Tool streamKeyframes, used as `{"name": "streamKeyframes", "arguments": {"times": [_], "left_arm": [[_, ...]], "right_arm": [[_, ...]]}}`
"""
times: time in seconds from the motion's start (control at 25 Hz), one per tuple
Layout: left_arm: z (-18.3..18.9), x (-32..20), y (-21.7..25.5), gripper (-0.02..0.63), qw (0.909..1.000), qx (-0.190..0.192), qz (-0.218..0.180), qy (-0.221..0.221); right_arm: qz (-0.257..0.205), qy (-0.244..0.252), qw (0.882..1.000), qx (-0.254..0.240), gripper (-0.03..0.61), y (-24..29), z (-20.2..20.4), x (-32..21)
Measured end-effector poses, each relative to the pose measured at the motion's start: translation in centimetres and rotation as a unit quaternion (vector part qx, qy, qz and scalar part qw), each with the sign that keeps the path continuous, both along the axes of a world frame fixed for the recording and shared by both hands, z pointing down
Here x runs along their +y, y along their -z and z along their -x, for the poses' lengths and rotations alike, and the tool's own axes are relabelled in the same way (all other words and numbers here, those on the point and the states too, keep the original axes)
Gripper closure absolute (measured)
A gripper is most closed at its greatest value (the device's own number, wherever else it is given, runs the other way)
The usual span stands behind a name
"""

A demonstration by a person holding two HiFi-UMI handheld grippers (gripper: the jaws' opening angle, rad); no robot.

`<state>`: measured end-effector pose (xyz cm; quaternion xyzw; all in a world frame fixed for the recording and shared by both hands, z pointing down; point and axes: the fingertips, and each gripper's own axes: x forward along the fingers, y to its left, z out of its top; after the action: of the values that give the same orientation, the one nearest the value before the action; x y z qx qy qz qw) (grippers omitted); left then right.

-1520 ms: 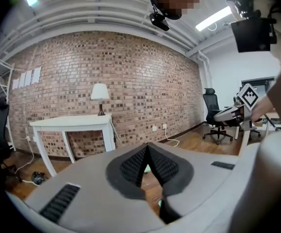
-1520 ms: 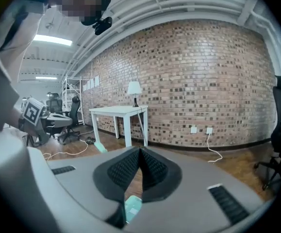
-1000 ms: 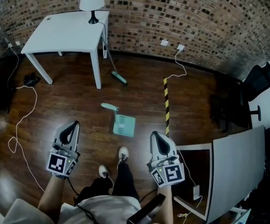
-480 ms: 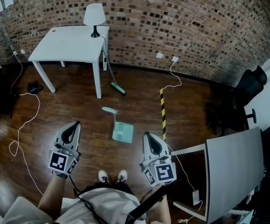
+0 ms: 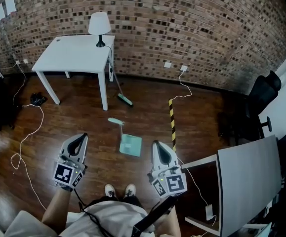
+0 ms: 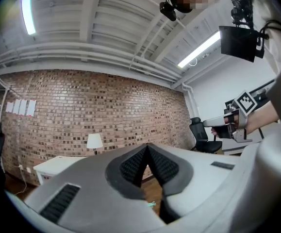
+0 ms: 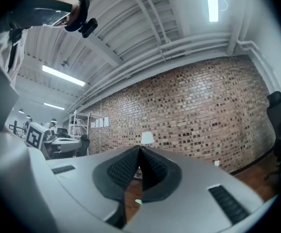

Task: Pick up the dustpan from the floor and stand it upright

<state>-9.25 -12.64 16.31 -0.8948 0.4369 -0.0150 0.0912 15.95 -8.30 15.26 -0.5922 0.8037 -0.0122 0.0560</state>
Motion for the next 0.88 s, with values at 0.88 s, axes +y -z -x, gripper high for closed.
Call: {"name": "streamKeyframes", "arguments": {"times": [0.88], "left_arm": [[-6.0, 24.7, -2.1, 0.621, 0.9983, 0.026, 0.023, -0.047]], "right_arm": [[0.024, 0.012, 0.999, -0.043, 0.594, -2.5, -5.5, 24.4]]}}
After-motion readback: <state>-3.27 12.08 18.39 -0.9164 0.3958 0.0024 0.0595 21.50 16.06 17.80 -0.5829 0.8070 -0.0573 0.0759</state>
